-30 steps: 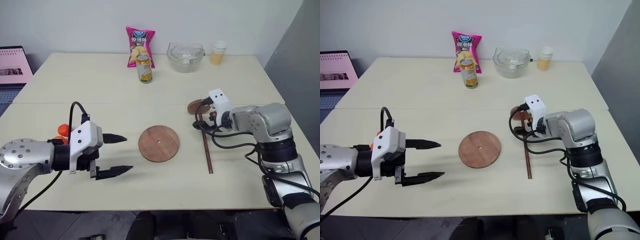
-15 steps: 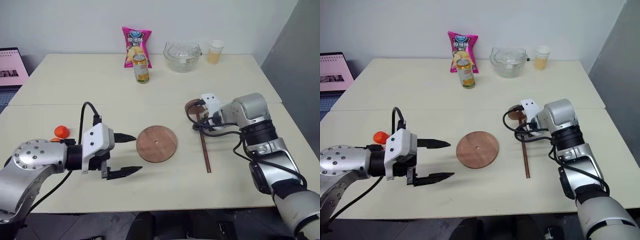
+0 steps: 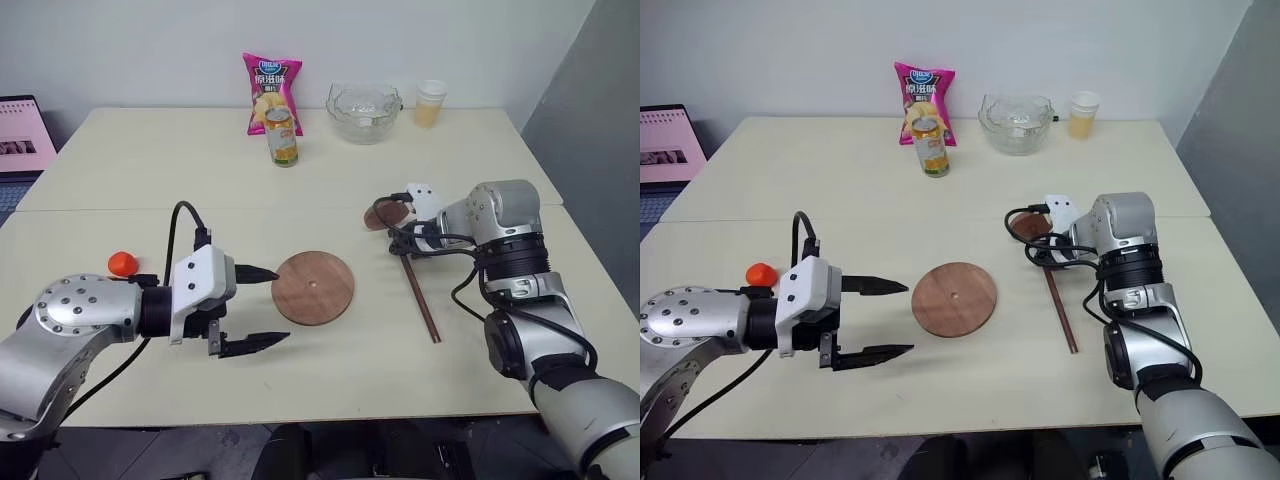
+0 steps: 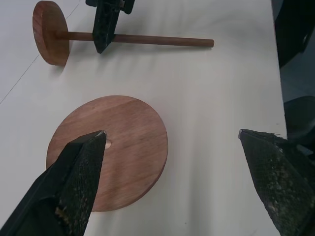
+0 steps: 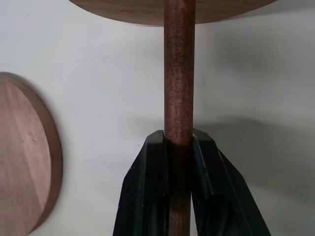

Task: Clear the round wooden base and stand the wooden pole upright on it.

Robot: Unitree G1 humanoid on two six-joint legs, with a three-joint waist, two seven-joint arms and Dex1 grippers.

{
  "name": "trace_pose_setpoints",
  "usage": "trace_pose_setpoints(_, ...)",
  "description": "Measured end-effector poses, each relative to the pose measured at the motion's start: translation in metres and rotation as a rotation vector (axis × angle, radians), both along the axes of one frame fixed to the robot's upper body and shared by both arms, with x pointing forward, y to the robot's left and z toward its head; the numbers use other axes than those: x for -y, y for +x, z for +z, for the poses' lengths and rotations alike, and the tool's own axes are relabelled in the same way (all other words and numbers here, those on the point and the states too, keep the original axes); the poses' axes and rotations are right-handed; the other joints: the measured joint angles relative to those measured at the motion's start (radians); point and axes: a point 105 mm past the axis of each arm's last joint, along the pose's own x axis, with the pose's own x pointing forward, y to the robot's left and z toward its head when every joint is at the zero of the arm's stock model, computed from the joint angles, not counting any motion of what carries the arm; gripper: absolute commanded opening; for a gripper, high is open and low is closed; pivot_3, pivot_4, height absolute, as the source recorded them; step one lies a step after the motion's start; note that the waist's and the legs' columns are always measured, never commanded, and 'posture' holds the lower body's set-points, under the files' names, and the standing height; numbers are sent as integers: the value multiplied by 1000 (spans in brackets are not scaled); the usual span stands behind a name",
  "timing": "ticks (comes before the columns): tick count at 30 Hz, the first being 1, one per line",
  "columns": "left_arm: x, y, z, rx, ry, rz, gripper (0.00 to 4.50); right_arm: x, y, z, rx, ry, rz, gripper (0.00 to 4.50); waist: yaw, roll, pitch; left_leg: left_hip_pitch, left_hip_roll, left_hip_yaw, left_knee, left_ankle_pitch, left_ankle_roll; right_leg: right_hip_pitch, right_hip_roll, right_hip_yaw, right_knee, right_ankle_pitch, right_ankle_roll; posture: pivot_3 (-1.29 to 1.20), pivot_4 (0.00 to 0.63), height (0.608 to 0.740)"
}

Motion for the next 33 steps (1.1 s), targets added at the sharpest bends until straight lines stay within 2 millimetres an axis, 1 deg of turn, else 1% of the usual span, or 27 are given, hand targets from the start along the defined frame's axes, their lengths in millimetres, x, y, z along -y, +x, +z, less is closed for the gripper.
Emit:
trace_pose_setpoints(2,-2,1,0,-5,2,2,4500,-1,1,7,17,27,-8,232,0,0,0,0,0,0,0,0,0,0,0,0,0,0,0,0,150,740)
trace_pose_setpoints(3,-3,1,-1,-10,2,6,4500,-3,2,14,47,51,-7,232,0,0,0,-1,0,0,0,0,0,-1,0,0,0,0,0,0,150,740)
trace_pose_setpoints(5,-10,3,-1,-15,2,40,4500,-11,2,33,164,120,35,232,-1,1,1,-3,0,0,0,0,0,-3,0,0,0,0,0,0,150,740)
trace_pose_setpoints(6,-17,5,-2,-21,7,75,4500,-18,1,49,241,165,71,232,-2,2,1,-4,0,0,0,0,0,-4,0,1,1,0,0,0,150,740)
trace_pose_setpoints(7,-21,6,-2,-21,9,89,4500,-21,0,57,280,185,87,232,-2,2,1,-4,0,0,0,0,0,-5,1,0,1,0,0,0,150,740)
trace_pose_setpoints(8,-25,6,-2,-21,8,111,4500,-26,-2,71,367,223,117,231,-2,1,1,-5,1,0,-1,0,0,-5,1,0,0,0,0,0,150,740)
trace_pose_setpoints(9,-30,4,-3,-29,5,134,4500,-31,-6,81,458,281,152,231,-2,1,0,-5,2,0,-1,0,0,-5,2,0,0,0,0,0,150,740)
trace_pose_setpoints(10,-37,3,-5,-46,0,170,4500,-38,-16,89,569,350,213,231,-2,1,1,-5,2,0,-1,0,0,-6,1,0,-1,0,0,0,150,740)
trace_pose_setpoints(12,-46,1,-4,-45,-10,211,4500,-46,-27,93,692,390,283,231,-3,1,1,-8,2,0,-1,0,0,-9,1,1,0,0,0,0,150,740)
trace_pose_setpoints(13,-61,-4,-9,-55,4,265,4500,-60,-42,97,856,425,382,231,-4,1,1,-10,2,0,-1,0,0,-12,1,1,0,0,0,0,150,740)
trace_pose_setpoints(14,-67,-6,-14,-66,14,290,4500,-68,-50,98,922,442,436,231,-5,3,2,-10,2,1,0,0,0,-12,1,2,1,0,0,0,150,740)
trace_pose_setpoints(15,-69,-7,-15,-68,19,295,4500,-70,-53,100,944,447,452,231,-6,3,2,-10,2,1,0,0,0,-12,1,2,1,0,0,0,150,740)
trace_pose_setpoints(17,-74,-10,-18,-67,8,308,4500,-85,-68,116,1095,497,546,231,-5,3,2,-10,2,0,1,0,0,-12,2,1,2,1,0,0,150,740)
trace_pose_setpoints(19,-76,-10,-16,-46,-3,308,4500,-93,-78,126,1174,557,579,231,-4,2,1,-9,3,-1,1,0,0,-11,2,0,2,1,0,0,150,740)
trace_pose_setpoints(21,-76,-10,-14,-20,-16,306,4500,-98,-83,128,1211,595,591,231,-4,1,1,-9,3,0,1,0,0,-11,2,0,2,2,0,0,150,740)
trace_pose_setpoints(23,-75,-11,-13,-5,-36,303,4500,-106,-92,121,1235,636,638,231,-2,1,1,-10,3,0,1,0,0,-11,2,1,1,2,0,0,150,740)
trace_pose_setpoints(24,-74,-11,-14,-2,-40,301,4500,-111,-95,114,1228,661,658,231,-2,1,0,-10,3,0,1,0,0,-11,2,1,1,2,-1,0,150,740)
trace_pose_setpoints(27,-72,-11,-13,5,-40,294,4500,-115,-97,107,1220,684,673,231,-2,1,0,-10,3,0,1,0,0,-11,2,1,1,2,-1,0,150,740)
trace_pose_setpoints(31,-67,-8,-10,15,-73,277,4500,-127,-105,97,1236,708,722,231,-2,0,0,-9,3,0,1,0,0,-11,2,1,2,2,-1,0,150,740)
trace_pose_setpoints(33,-66,-9,-11,9,-78,271,4500,-129,-106,95,1245,707,728,231,-2,0,0,-9,3,0,1,0,0,-11,2,1,2,2,-1,0,150,740)
